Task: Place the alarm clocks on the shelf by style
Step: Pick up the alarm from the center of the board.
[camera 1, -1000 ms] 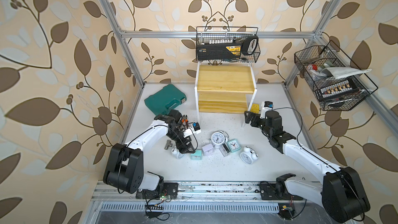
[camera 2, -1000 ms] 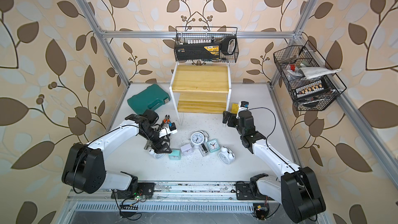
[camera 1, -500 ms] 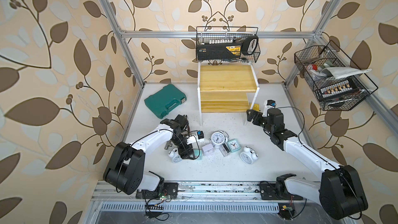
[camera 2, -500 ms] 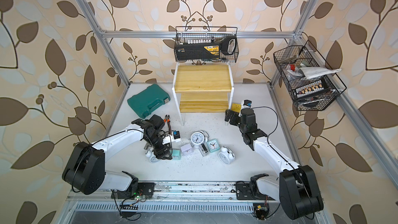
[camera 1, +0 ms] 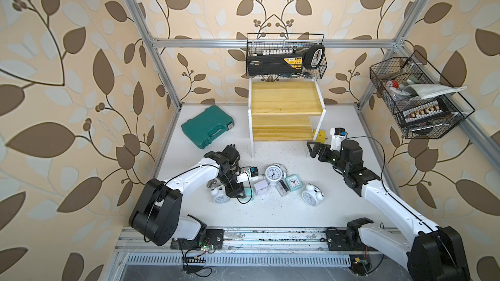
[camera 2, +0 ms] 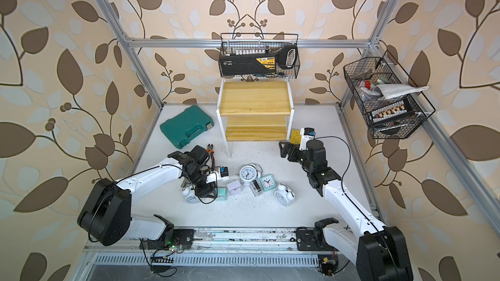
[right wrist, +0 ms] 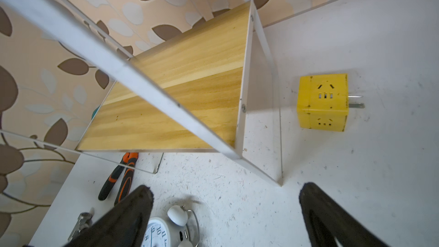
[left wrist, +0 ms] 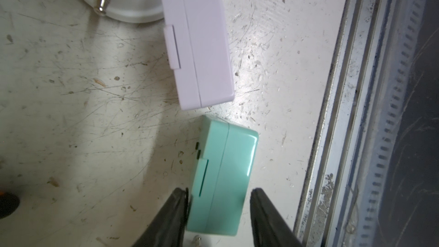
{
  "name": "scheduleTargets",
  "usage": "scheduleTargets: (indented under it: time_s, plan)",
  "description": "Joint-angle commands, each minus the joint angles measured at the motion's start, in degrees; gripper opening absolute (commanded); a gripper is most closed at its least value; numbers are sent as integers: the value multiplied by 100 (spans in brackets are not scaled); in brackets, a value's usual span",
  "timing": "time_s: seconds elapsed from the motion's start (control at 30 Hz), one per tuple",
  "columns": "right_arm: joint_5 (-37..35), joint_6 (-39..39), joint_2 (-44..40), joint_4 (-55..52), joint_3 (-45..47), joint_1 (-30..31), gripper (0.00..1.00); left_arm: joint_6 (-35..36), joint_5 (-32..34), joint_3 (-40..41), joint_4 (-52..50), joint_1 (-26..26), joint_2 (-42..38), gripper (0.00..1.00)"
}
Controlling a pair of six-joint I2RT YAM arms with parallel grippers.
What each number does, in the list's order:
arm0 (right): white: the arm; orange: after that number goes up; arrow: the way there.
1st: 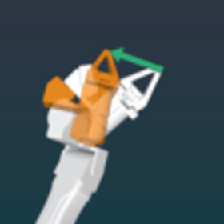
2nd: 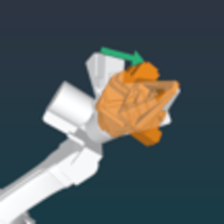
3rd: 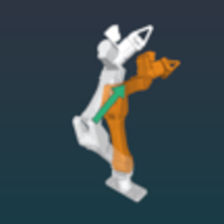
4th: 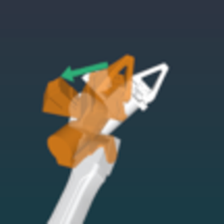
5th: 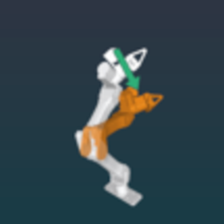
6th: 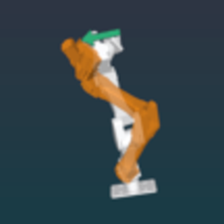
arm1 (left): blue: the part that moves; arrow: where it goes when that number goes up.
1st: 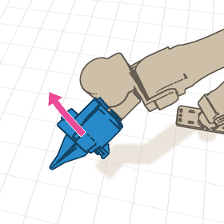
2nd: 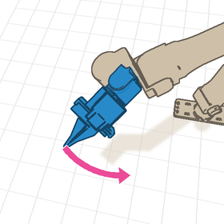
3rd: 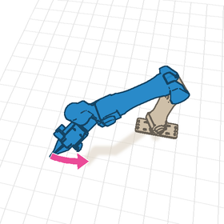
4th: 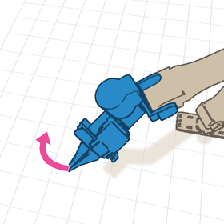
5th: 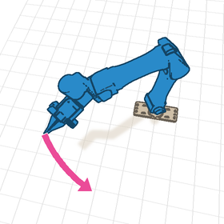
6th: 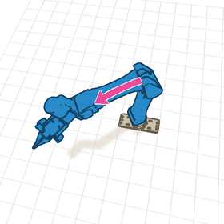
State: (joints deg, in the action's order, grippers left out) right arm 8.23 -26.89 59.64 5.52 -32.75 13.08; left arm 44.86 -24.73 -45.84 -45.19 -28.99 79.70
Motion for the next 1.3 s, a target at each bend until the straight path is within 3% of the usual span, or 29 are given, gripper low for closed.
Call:
scheduleTargets:
  time_s: [0.0, 0.13, 0.37, 0.77, 0.93, 1.27]
  plan:
    - [441, 389, -115, -180, 28, 227, 99, 36, 87, 85, -18, -79, -178, 38]
    - [516, 742, -203, -200, 12, 616, 99, 75, 144, 76, -38, -92, -278, 26]
    - [916, 1050, -419, -102, 62, 1155, 99, 181, 283, -81, -244, -89, -537, 14]
    - [2301, 2085, -192, 583, 178, 2072, 99, 593, -57, -1235, -1221, -89, -873, 11]
    - [2375, 2087, -57, 1163, 221, 2463, 99, 585, -358, -1653, -1355, -95, -825, 12]
    - [2240, 2167, 483, 1918, 219, 2978, 82, 511, -596, -1931, -1396, -97, -737, 13]
